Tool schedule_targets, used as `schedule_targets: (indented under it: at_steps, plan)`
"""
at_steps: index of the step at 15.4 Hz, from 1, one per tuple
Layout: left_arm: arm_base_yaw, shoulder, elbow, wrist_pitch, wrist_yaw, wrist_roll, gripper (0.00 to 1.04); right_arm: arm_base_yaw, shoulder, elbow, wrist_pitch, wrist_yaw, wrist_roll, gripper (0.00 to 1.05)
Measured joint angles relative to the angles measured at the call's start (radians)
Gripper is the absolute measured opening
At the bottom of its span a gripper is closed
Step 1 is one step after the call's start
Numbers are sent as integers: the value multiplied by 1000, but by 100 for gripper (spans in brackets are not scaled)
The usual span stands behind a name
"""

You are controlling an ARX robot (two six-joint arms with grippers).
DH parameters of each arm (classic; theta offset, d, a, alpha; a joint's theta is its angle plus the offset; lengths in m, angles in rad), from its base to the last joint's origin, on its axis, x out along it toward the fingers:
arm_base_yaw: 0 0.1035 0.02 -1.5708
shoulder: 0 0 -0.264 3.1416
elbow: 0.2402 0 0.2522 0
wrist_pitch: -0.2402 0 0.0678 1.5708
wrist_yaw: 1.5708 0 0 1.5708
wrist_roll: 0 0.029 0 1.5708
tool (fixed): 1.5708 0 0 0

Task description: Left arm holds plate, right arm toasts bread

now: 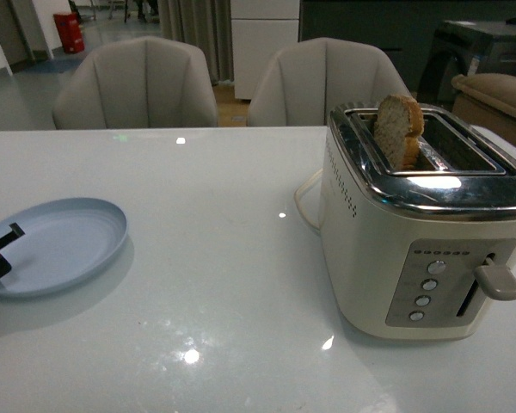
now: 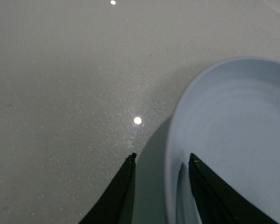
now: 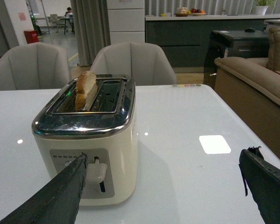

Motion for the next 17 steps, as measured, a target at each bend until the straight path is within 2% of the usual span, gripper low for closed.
schedule_targets:
  at_steps: [5,6,9,11,14,15,17]
  plan:
    - [-9,-39,-30,8,9,23,95,0,0,0,0,0,0,98]
    - [-8,-77,-47,10,18,23,99,0,0,0,0,0,0,98]
    - [-13,-274,-110,6,55,26,98,0,0,0,0,0,0,98]
    - [-36,-476,-173,8,135,29,98,0,0,0,0,0,0,98]
    - [-128,-772,-262,-82,267,155,97,0,0,0,0,0,0,98]
    - [-158,-840,-315,-8,254,248,86,0,0,0,0,0,0,98]
    - [-168,-1004,-433,-63,256,411,66,0,0,0,0,0,0,98]
